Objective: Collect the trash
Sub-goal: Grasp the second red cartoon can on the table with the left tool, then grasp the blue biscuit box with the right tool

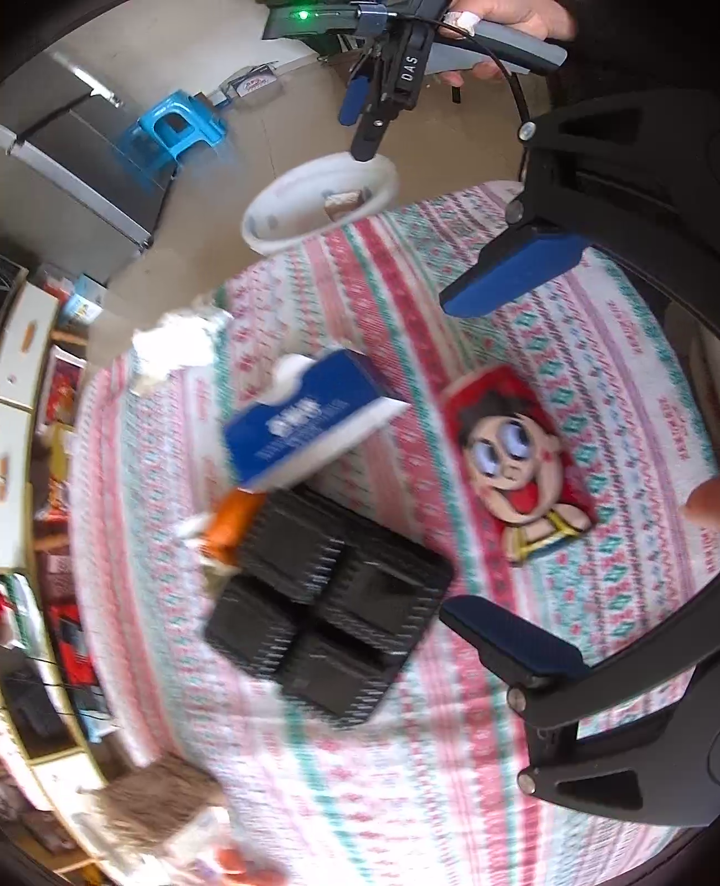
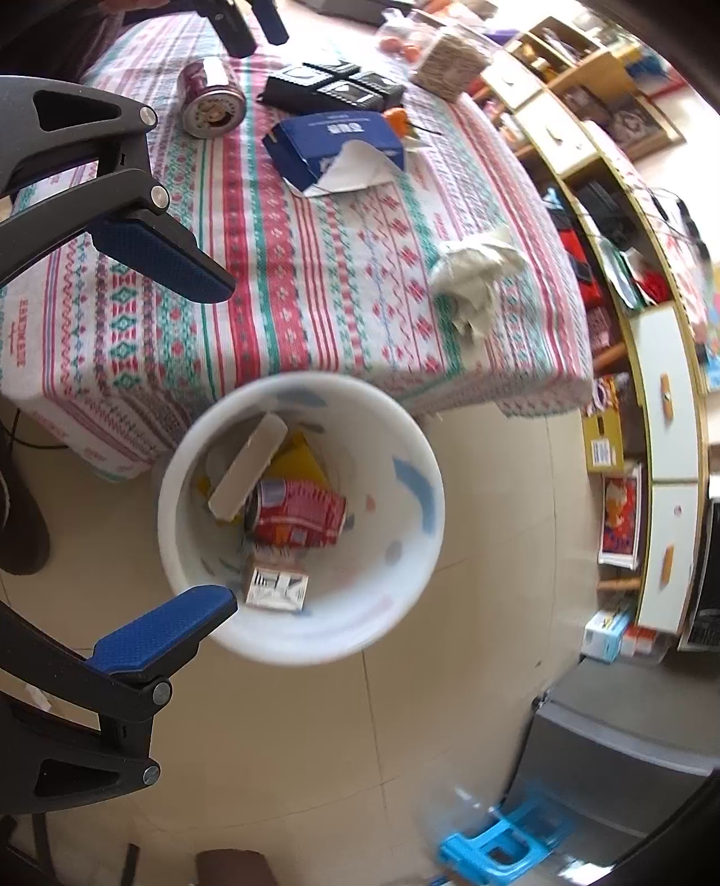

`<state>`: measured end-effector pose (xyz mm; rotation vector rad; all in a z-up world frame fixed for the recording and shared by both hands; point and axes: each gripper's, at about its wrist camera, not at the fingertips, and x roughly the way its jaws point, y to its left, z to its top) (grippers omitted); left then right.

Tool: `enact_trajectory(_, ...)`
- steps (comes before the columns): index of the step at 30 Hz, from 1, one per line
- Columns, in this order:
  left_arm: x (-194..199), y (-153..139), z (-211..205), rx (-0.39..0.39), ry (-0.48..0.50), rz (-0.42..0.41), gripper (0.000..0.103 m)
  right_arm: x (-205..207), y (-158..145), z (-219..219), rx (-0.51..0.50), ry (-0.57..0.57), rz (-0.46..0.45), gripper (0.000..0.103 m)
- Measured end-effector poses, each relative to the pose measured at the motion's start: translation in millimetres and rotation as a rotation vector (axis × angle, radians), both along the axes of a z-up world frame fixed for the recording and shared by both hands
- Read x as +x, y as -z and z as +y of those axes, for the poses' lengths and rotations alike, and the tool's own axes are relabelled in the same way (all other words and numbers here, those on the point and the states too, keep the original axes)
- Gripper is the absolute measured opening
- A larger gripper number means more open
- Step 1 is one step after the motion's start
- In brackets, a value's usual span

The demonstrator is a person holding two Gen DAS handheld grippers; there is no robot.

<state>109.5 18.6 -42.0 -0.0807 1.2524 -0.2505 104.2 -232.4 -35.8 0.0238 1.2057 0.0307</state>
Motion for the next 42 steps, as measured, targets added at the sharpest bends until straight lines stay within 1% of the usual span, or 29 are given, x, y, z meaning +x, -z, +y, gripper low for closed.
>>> enact_trajectory(3, -7, 9, 1, -0.008, -0.007, 0.040, 0.100, 1, 4, 8, -0.009, -0.016, 0.008, 0.103)
enact_trajectory(6, -12, 16, -1, -0.004, -0.020, 0.060, 0.100, 3, 7, 16, -0.017, -0.026, 0.018, 0.103)
enact_trajectory(8, -13, 20, -3, -0.016, -0.040, 0.073, 0.100, 3, 9, 18, -0.020, -0.029, 0.022, 0.103)
enact_trajectory(14, -13, 29, -4, -0.011, -0.123, 0.076, 0.100, 3, 11, 23, -0.020, -0.034, 0.029, 0.103)
enact_trajectory(16, -14, 32, -3, 0.002, -0.152, 0.072, 0.100, 2, 10, 23, -0.019, -0.034, 0.028, 0.103)
enact_trajectory(21, -10, 43, -7, 0.029, -0.181, 0.070, 0.100, -1, 10, 20, -0.018, -0.029, 0.030, 0.103)
enact_trajectory(22, -9, 45, -8, 0.029, -0.185, 0.070, 0.100, -1, 10, 20, -0.017, -0.028, 0.030, 0.103)
enact_trajectory(24, -8, 46, -10, 0.005, -0.187, 0.065, 0.093, -1, 9, 19, -0.015, -0.026, 0.030, 0.103)
enact_trajectory(25, -8, 47, -9, -0.004, -0.182, 0.063, 0.093, -2, 9, 19, -0.015, -0.025, 0.029, 0.103)
enact_trajectory(28, -9, 43, -2, -0.052, -0.177, 0.048, 0.093, -2, 8, 21, -0.012, -0.027, 0.028, 0.103)
enact_trajectory(30, -11, 37, 2, -0.069, -0.166, 0.027, 0.093, 0, 7, 26, -0.010, -0.034, 0.025, 0.103)
enact_trajectory(34, -18, 19, 9, -0.072, -0.136, -0.046, 0.093, 4, 6, 38, -0.004, -0.052, 0.023, 0.103)
enact_trajectory(37, -22, 7, 16, -0.069, -0.133, -0.093, 0.093, 9, 7, 52, 0.006, -0.071, 0.022, 0.103)
enact_trajectory(42, -21, -1, 39, -0.058, -0.164, -0.130, 0.093, 21, 12, 81, 0.054, -0.108, 0.035, 0.103)
